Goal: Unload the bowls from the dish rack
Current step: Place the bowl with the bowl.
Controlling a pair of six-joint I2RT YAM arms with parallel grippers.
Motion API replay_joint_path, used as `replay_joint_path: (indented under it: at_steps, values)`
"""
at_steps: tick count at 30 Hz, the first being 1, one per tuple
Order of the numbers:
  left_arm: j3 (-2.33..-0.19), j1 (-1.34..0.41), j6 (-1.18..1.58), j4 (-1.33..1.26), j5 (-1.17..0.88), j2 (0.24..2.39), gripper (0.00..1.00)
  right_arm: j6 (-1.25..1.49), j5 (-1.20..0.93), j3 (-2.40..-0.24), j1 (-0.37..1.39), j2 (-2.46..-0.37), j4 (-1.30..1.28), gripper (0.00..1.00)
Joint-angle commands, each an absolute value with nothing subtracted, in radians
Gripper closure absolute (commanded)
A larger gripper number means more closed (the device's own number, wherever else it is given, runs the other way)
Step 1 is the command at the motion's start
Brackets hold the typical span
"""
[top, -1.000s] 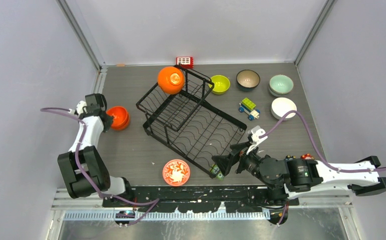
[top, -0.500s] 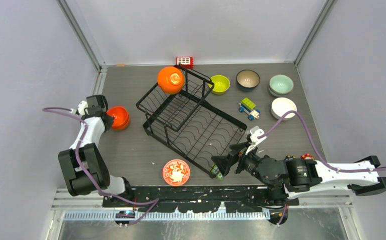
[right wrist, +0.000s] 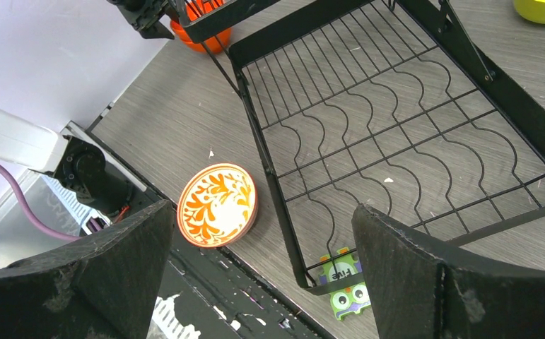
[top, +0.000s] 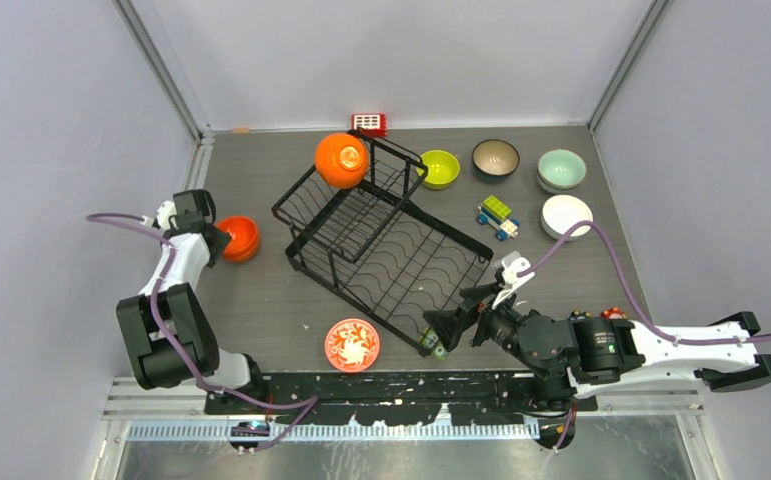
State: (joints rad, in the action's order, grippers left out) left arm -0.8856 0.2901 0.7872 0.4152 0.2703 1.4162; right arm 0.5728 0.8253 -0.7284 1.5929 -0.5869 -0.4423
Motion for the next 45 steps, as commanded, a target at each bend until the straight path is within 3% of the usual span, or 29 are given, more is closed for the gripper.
replay_joint_path:
  at_steps: [1,6,9,18,26,41,45]
  values:
    - [-0.911,0.300,0.774,0.405,0.278,1.385,0.59,0.571,0.855,-0.747,1.591,-0.578,-0.418,0.00]
    - [-0.913,0.300,0.760,0.460,0.309,1.308,0.47,0.565,0.854,-0.752,1.592,-0.581,-0.418,0.00]
    - [-0.912,0.300,0.759,0.492,0.319,1.259,0.45,0.561,0.856,-0.751,1.591,-0.580,-0.416,0.00]
    - [-0.846,0.300,0.783,0.509,0.263,1.205,0.49,0.566,0.848,-0.728,1.591,-0.556,-0.405,0.00]
    - [-0.819,0.300,0.811,0.456,0.207,1.239,0.60,0.579,0.852,-0.726,1.592,-0.538,-0.429,0.00]
    - [-0.840,0.301,0.802,0.468,0.205,1.206,0.62,0.582,0.882,-0.739,1.591,-0.545,-0.438,0.00]
    - [-0.898,0.298,0.799,0.484,0.136,1.129,0.54,0.665,0.994,-0.757,1.590,-0.550,-0.509,0.00]
